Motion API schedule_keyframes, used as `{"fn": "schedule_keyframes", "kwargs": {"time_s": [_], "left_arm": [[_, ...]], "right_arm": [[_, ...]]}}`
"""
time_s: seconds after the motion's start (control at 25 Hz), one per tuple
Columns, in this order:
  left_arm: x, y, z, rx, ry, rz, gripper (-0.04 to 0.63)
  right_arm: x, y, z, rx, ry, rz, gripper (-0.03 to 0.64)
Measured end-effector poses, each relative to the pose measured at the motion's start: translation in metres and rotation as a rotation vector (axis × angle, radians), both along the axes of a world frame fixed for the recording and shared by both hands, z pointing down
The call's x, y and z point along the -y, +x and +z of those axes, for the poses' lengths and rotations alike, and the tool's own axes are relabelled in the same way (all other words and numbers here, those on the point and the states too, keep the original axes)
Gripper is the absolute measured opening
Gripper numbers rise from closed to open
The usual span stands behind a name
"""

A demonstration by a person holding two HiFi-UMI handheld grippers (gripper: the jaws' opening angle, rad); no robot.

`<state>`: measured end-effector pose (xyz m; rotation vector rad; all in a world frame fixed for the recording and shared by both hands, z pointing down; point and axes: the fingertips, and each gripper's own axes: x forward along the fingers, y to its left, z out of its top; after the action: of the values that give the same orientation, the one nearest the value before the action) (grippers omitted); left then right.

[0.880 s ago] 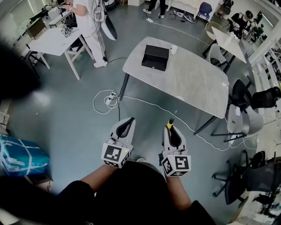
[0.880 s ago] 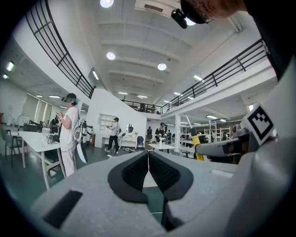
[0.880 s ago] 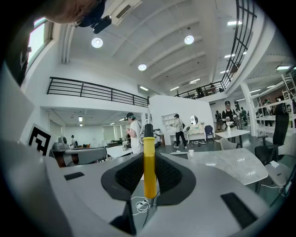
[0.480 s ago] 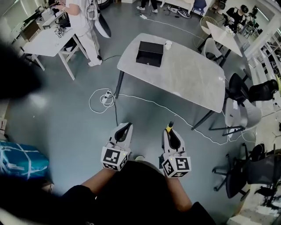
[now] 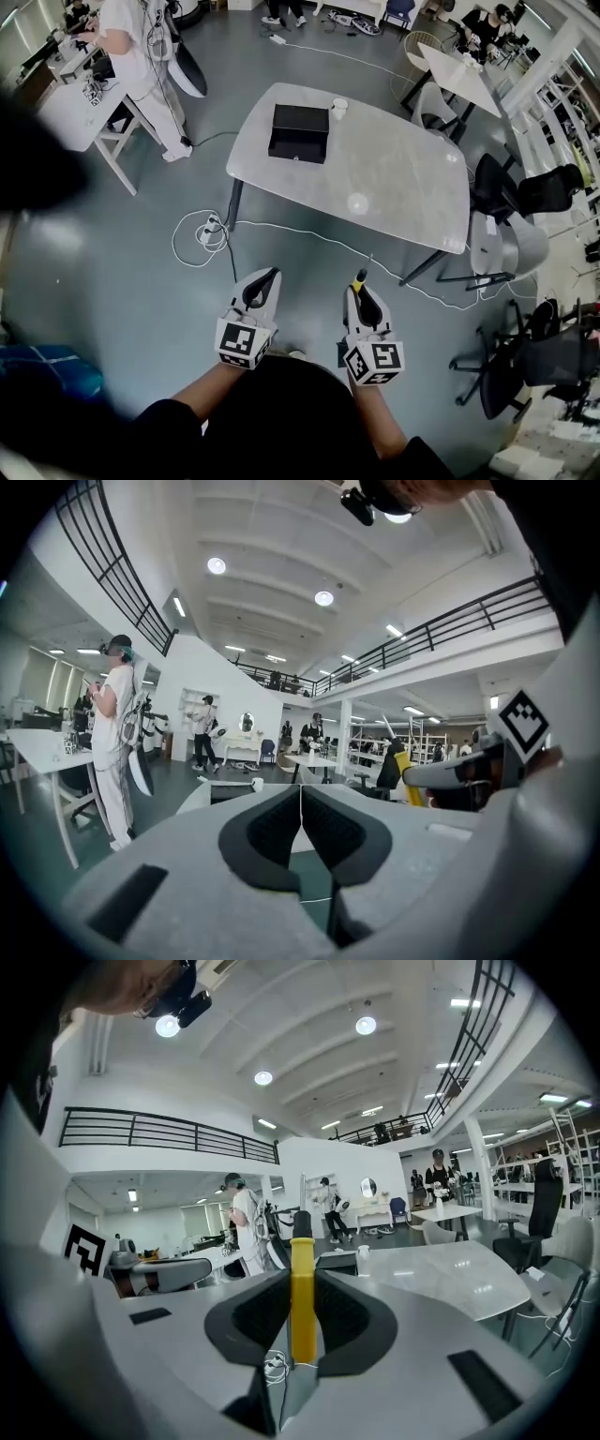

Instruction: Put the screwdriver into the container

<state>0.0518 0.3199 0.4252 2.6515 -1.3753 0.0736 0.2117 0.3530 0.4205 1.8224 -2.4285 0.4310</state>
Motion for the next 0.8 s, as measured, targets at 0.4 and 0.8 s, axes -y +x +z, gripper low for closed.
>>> {"fn": "schedule_keyframes", "kwargs": {"time_s": [0.4,0.8], "left_arm": [[0.133,-0.053,-0.013,-0.027,-0.033,0.06,0.017],[0.233,-0.115,-0.003,0.028,0.0,0.127,0.017]], "right_arm": [[0.146,-0.066,-0.017,-0.009,-0.002,0.006,0.077],[0.248,-0.133,-0.017,0.015,-0.024,0.038,0.077]]}}
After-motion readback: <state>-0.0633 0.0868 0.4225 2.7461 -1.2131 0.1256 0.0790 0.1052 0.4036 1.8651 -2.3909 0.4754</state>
